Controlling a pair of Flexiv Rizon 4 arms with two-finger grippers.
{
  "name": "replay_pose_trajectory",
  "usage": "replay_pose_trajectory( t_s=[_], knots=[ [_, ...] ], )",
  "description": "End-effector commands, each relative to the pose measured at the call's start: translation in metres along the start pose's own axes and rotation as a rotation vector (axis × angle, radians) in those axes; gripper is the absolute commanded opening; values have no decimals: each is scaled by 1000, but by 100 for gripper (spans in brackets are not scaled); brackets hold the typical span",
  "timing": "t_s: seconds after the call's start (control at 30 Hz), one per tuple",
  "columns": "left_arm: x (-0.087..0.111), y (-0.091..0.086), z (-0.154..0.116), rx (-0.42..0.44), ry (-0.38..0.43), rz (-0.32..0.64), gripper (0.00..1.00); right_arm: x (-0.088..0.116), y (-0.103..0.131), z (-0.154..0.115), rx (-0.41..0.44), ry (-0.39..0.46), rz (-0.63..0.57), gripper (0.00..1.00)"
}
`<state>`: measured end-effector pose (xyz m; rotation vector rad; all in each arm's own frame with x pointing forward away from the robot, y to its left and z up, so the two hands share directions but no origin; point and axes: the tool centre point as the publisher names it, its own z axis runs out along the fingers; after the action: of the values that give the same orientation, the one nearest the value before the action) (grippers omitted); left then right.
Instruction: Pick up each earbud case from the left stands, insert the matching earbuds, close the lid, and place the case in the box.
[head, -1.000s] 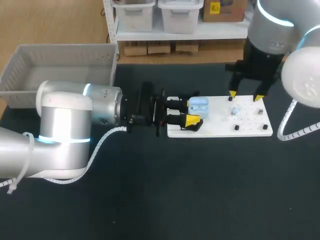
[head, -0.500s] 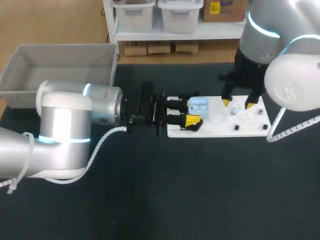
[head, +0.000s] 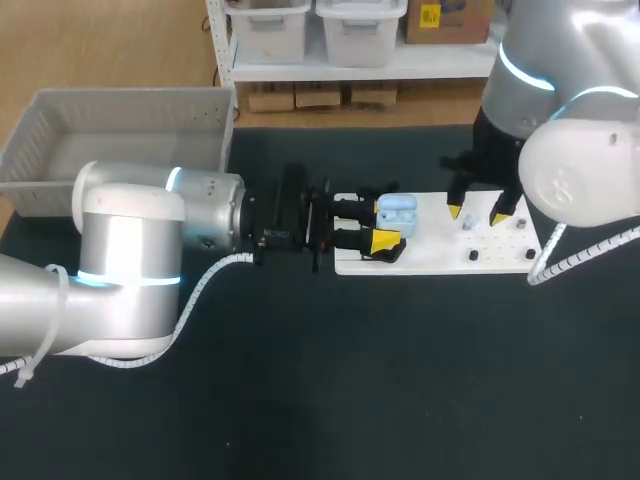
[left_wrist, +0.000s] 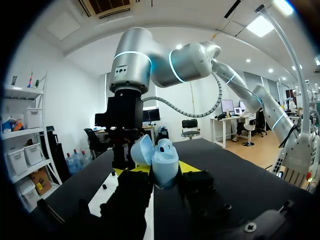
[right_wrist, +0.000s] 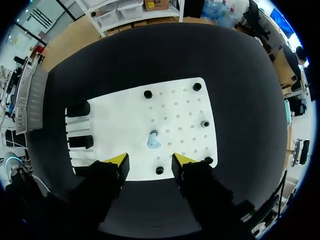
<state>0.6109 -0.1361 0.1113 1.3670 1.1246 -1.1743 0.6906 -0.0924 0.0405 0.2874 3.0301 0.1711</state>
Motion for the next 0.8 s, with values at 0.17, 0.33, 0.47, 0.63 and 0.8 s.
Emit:
replay_pose_trajectory(
  t_s=[0.17,0.33,0.47,0.63,0.8],
  knots=[
    [1,-2,0,-7,-2,3,0,-2,-1,8,-13,3,12,58],
    [1,-2,0,-7,-2,3,0,-7,-4,11,-24,6,38,49],
    [1,-2,0,-7,-2,3,0,-8,-5,13,-23,4,43,48],
    [1,-2,0,-7,-2,3,0,-6,-3,18,-12,13,46,47],
    [1,-2,0,-7,-2,3,0,-6,-2,22,-10,18,53,46]
  ],
)
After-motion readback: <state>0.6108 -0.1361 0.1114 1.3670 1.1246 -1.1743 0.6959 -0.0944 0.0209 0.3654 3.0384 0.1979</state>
